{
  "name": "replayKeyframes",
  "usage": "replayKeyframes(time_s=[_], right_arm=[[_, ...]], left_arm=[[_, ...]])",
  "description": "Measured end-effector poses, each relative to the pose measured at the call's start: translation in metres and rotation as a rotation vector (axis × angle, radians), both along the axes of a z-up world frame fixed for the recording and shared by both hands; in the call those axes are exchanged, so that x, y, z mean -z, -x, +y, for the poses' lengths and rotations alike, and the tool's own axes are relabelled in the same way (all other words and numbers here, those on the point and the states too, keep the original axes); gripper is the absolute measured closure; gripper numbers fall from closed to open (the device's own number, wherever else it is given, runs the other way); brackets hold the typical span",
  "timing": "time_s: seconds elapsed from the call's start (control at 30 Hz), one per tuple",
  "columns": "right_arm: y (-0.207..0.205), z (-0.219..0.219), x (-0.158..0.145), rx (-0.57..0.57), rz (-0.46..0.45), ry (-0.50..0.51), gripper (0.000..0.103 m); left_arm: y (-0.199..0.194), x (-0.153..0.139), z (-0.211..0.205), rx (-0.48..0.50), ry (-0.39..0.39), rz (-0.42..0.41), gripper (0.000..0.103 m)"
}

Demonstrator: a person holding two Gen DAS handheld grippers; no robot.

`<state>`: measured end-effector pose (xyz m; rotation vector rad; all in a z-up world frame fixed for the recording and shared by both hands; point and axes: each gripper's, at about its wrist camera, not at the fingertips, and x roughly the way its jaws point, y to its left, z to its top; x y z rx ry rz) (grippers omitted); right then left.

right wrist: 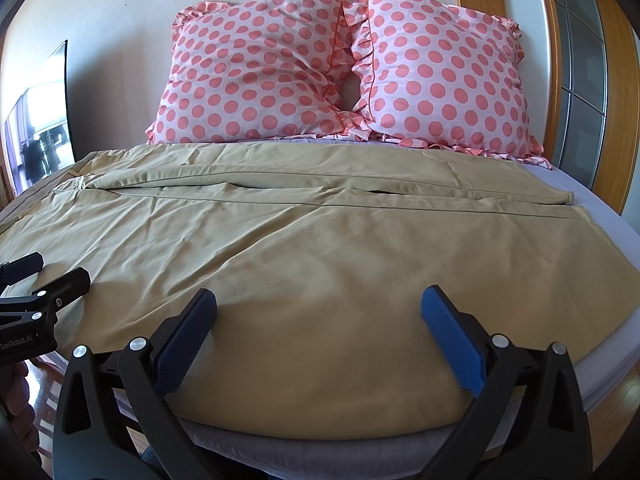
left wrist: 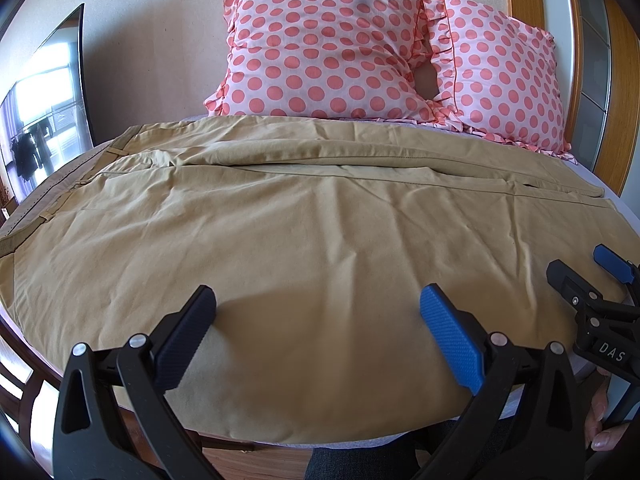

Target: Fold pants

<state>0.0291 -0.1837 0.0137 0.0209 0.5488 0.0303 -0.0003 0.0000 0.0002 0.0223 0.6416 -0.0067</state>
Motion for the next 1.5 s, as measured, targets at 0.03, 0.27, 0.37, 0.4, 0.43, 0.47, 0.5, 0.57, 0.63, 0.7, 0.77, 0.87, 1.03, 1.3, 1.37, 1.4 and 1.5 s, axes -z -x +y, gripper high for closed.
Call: replayKeyframes(time_s=[0.03, 0.27, 0.37, 0.4, 0.43, 0.47, 0.5, 0.57, 0.63, 0.7, 0.77, 0.87, 1.03, 1.3, 1.37, 1.4, 1.5], right_arm=[[0.0, 0.0, 0.0, 0.0, 0.0, 0.0, 0.001], [-0.023, -0.035, -0.026, 0.055, 0.014, 0.007, 0.001], [-0.054, -0.077, -0.053, 0.164, 0.004, -0.009, 0.001], [-0.07, -0.093, -0.06, 0.199, 0.017, -0.023, 0.001], [-0.088, -0.11, -0.064, 0.242, 0.043, -0.036, 0.001], [-0.106, -0.129, -0.068, 0.296, 0.072, -0.053, 0.001], [-0.126, -0.147, -0.069, 0.356, 0.106, -0.072, 0.001], [-0.168, -0.184, -0.067, 0.496, 0.199, -0.104, 0.001], [-0.205, -0.217, -0.062, 0.577, 0.268, -0.174, 0.001], [-0.238, -0.242, -0.053, 0.633, 0.317, -0.245, 0.01], [-0.267, -0.256, -0.043, 0.693, 0.361, -0.282, 0.018], [-0.303, -0.264, -0.03, 0.763, 0.383, -0.265, 0.022], [-0.331, -0.265, -0.004, 0.833, 0.425, -0.209, 0.028], [-0.301, -0.269, 0.011, 0.804, 0.3, -0.227, 0.09], [-0.292, -0.273, 0.011, 0.759, 0.282, -0.278, 0.099], [-0.283, -0.279, 0.013, 0.738, 0.263, -0.333, 0.1], [-0.24, -0.288, 0.006, 0.661, 0.146, -0.523, 0.101]], left_arm=[[0.0, 0.0, 0.0, 0.0, 0.0, 0.0, 0.002], [-0.005, -0.007, 0.011, 0.043, 0.041, 0.033, 0.002], [-0.009, -0.015, 0.025, 0.031, 0.087, 0.025, 0.002], [-0.011, -0.019, 0.03, 0.019, 0.095, 0.015, 0.002], [-0.013, -0.024, 0.035, 0.008, 0.105, 0.001, 0.002], [-0.014, -0.028, 0.039, 0.001, 0.112, -0.014, 0.002], [-0.016, -0.032, 0.043, -0.005, 0.116, -0.027, 0.002], [-0.019, -0.039, 0.049, -0.004, 0.125, -0.05, 0.002], [-0.021, -0.042, 0.053, 0.008, 0.137, -0.067, 0.002], [-0.023, -0.043, 0.055, 0.022, 0.153, -0.077, 0.002], [-0.024, -0.042, 0.056, 0.036, 0.169, -0.08, 0.002], [-0.028, -0.038, 0.056, 0.049, 0.181, -0.076, 0.002], [-0.039, -0.029, 0.057, 0.041, 0.181, -0.039, 0.002], [-0.045, -0.023, 0.057, 0.075, 0.232, -0.021, 0.002], [-0.043, -0.024, 0.057, 0.07, 0.233, -0.026, 0.002], [-0.041, -0.025, 0.057, 0.067, 0.235, -0.031, 0.002], [-0.034, -0.029, 0.06, 0.06, 0.227, -0.056, 0.002]])
